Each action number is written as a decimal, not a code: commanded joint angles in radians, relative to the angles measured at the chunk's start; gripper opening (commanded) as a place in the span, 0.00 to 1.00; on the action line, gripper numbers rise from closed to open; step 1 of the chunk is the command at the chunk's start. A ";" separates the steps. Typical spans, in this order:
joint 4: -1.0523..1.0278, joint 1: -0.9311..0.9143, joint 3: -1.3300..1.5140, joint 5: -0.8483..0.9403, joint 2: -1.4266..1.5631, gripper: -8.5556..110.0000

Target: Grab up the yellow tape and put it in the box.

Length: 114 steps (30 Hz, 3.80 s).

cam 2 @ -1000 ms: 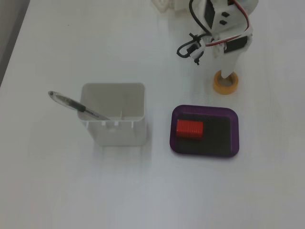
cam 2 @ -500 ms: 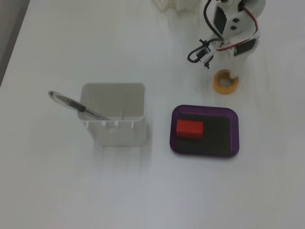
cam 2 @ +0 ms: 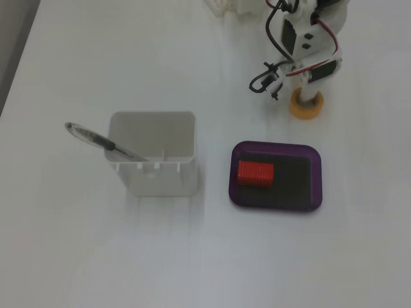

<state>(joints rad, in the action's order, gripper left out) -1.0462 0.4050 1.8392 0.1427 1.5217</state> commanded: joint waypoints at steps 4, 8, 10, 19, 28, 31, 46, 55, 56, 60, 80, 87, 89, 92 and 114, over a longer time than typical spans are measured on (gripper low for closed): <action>-0.017 0.000 -0.094 0.003 0.034 0.07; -0.141 -0.002 -0.275 -0.002 0.066 0.07; -0.187 0.006 -0.351 0.002 0.075 0.07; -0.138 -0.011 -0.641 -0.207 0.057 0.07; -0.083 -0.057 -0.827 -0.337 -0.262 0.07; -0.084 -0.129 -0.911 -0.339 -0.374 0.07; -0.101 -0.169 -1.068 -0.339 -0.577 0.07; -0.101 -0.170 -1.066 -0.331 -0.578 0.07; -0.101 -0.170 -1.066 -0.331 -0.578 0.07; -0.101 -0.172 -1.065 -0.330 -0.580 0.07; -0.100 -0.173 -0.991 -0.327 -0.578 0.07; -0.101 -0.212 -0.991 -0.272 -0.578 0.07; -0.104 -0.232 -0.991 -0.272 -0.575 0.08; -0.176 -0.250 -1.003 -0.272 -0.575 0.13; -0.558 -0.135 -1.267 -0.282 -0.250 0.22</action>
<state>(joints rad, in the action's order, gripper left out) -1.5493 0.2531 0.6427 -0.1350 1.1351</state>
